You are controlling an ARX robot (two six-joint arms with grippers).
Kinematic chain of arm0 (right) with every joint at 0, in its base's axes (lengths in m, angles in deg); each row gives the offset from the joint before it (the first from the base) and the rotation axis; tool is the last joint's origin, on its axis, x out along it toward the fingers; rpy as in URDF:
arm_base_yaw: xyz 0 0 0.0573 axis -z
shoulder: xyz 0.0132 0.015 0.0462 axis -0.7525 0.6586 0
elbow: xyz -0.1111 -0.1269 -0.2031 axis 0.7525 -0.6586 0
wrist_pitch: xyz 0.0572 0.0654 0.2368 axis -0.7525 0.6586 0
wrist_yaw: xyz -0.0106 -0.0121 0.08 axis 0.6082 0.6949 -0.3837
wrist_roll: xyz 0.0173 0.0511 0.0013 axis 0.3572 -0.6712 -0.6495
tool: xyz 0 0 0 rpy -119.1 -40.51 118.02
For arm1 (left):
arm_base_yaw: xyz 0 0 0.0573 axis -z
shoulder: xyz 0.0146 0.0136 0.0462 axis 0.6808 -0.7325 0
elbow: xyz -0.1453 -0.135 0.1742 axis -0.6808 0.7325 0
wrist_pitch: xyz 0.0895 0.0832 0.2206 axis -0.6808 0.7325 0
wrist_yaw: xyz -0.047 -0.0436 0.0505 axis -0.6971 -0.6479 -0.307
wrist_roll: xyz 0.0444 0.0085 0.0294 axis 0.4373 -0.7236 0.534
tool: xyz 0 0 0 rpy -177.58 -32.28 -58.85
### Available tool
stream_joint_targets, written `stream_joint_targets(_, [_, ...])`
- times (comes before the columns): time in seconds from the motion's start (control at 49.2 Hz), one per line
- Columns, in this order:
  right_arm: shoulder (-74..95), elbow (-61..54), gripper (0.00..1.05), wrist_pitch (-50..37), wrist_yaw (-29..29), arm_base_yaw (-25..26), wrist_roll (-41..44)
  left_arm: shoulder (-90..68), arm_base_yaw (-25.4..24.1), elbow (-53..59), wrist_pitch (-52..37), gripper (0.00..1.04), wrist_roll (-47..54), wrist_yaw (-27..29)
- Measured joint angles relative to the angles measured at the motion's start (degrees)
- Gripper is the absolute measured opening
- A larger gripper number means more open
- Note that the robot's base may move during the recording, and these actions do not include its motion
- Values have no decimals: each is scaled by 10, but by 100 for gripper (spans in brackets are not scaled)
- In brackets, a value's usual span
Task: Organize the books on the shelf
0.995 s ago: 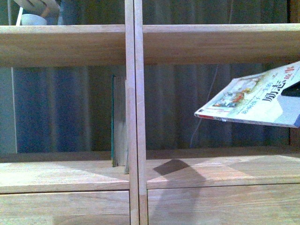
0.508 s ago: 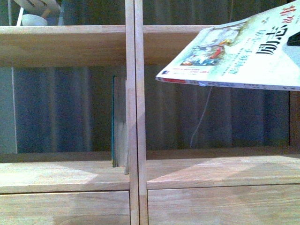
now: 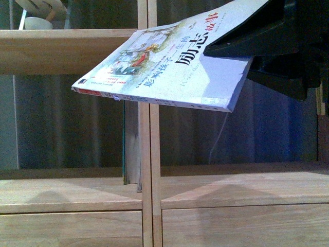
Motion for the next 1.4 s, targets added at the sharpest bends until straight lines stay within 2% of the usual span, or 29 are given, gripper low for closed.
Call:
stream_joint_targets(0.061, [8,8,7,0,5,-2,3,-8,-3,1,-28,97,-30,-2])
stream_joint_targets(0.162, [22,19,7,0,11,-3,7,-104,-44,0,-182,97,-114,-40])
stream_joint_targets(0.264, [27,22,7,-1,12,-3,9,-219,-74,-15,-282,97,-150,-80])
stream_joint_targets(0.467, [28,25,7,-4,19,-6,14,-388,-106,-107,-408,97,-250,-200])
stream_joint_targets(0.67, [28,28,7,-4,22,-9,18,-504,-109,-177,-538,97,-437,-299])
stream_joint_targets(0.812, [28,33,7,-4,23,-8,20,-552,-77,-203,-637,97,-575,-286])
stream_joint_targets(0.894, [28,37,7,-4,23,-5,20,-581,-34,-231,-662,97,-638,-247])
stream_joint_targets(1.198, [0,38,7,-5,11,4,20,-686,56,-297,-680,97,-738,-195])
stream_joint_targets(1.401, [-46,29,7,-4,-28,6,20,-743,117,-372,-677,97,-744,-187])
